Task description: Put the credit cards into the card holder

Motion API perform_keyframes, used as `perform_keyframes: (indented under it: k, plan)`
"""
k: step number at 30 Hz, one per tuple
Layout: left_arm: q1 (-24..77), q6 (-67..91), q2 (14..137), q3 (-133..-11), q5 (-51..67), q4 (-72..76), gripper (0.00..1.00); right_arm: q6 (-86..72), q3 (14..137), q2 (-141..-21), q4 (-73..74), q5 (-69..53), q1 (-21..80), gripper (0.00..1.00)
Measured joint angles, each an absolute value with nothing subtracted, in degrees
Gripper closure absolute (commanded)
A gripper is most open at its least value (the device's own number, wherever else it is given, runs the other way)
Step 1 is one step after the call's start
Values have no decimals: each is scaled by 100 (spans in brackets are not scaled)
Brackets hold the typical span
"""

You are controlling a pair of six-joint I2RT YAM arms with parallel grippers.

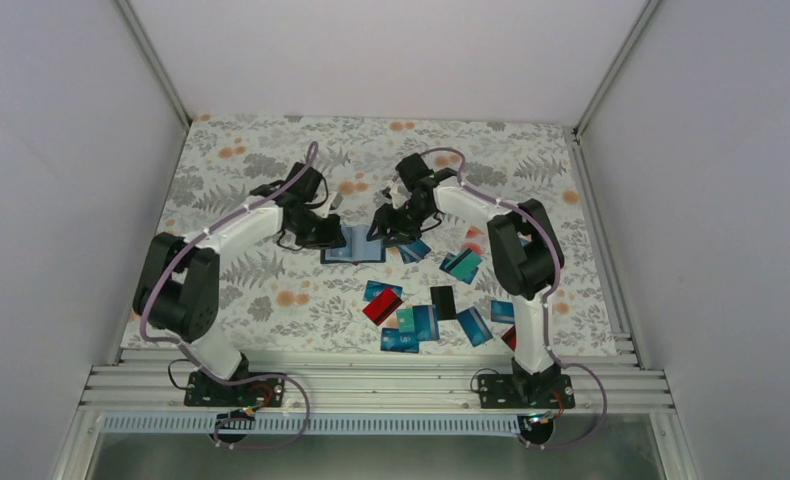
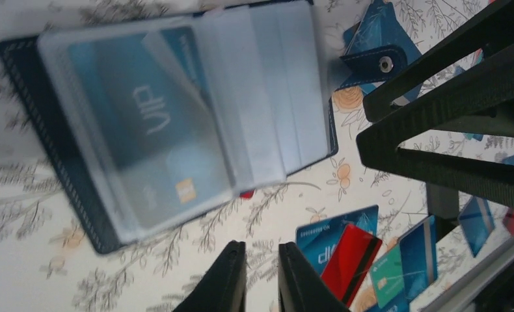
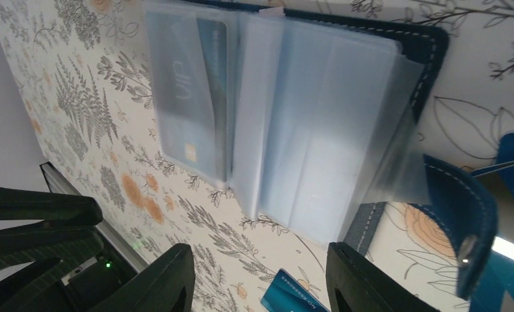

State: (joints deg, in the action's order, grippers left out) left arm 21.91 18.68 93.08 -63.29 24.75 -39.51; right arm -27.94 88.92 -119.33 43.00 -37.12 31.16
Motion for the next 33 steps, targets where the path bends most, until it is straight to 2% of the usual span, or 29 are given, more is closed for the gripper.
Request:
perform_keyframes:
  k: [3, 10, 16, 22, 33]
  plan:
    - [2353, 1885, 9638, -6573, 2399, -3863, 80, -2764, 8892, -11948, 4298, -3638, 3081, 48]
    - [2576, 1907, 10221, -6823, 2134, -3826, 80, -2657, 8897, -12230, 4272, -3614, 2989, 48]
    - [2582, 1905, 10497, -7039, 1791, -3854, 80, -2587, 9008, -12492, 4281, -3645, 2969, 53]
    - [2578, 1881, 10591, -7072, 1629, -3859, 81, -2502, 9201, -12628, 4303, -3640, 2965, 59]
    - [2574, 1796, 10853, -7026, 1592, -3736, 86, -2421, 9686, -12658, 4619, -3518, 2965, 61]
